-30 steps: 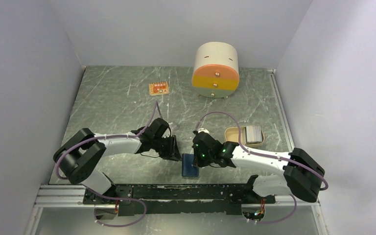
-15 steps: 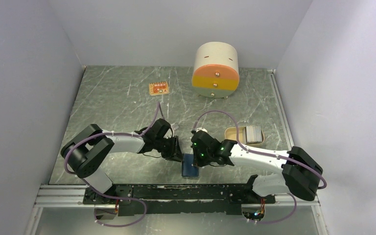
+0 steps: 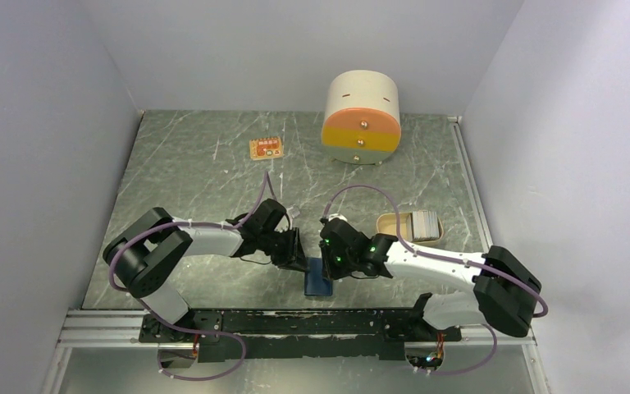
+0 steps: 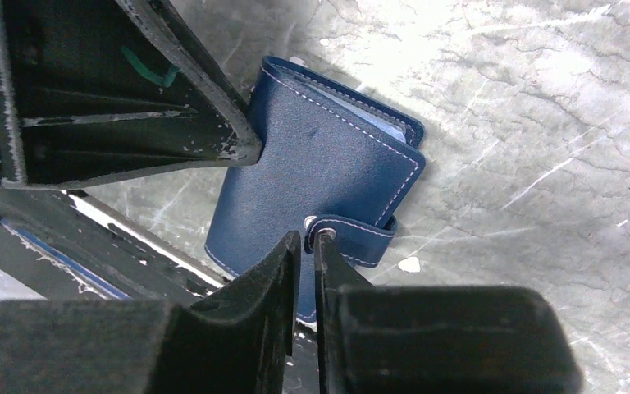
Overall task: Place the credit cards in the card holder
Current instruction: Close the card holder at the center of the board.
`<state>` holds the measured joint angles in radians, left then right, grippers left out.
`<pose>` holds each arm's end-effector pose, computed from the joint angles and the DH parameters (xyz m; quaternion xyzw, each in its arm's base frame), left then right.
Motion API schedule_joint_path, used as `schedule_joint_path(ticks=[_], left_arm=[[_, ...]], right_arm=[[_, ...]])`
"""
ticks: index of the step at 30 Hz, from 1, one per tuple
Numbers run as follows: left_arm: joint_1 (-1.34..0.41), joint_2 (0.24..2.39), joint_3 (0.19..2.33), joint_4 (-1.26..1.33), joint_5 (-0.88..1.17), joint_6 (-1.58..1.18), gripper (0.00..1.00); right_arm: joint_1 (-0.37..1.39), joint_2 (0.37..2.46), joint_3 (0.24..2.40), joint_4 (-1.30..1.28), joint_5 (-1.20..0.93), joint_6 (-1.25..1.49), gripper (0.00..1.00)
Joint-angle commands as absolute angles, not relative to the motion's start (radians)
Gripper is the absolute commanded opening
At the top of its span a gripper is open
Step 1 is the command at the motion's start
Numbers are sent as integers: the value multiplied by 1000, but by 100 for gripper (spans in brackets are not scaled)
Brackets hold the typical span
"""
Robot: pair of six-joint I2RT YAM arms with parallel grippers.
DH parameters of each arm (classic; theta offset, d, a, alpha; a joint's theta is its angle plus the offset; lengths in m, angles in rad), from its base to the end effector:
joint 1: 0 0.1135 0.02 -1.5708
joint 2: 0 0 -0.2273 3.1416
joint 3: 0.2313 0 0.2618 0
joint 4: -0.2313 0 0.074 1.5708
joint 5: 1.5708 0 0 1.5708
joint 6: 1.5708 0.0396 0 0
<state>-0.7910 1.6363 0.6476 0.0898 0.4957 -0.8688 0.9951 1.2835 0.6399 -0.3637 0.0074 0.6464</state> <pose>0.1925 -0.2215 0.0753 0.0452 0.9177 -0.3921 0.0448 0.1397 0.2147 0.1305 -0.1656 0.9462 0.2010 0.1921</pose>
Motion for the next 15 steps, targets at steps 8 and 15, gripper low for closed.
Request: schedule_joint_path(ticks=[8, 15], left_arm=[[-798, 1623, 654, 95, 492, -868, 32], [-799, 1612, 649, 90, 483, -868, 32]], right_arm=[[997, 1246, 642, -345, 13, 670, 16], [998, 1258, 646, -343, 2, 672, 12]])
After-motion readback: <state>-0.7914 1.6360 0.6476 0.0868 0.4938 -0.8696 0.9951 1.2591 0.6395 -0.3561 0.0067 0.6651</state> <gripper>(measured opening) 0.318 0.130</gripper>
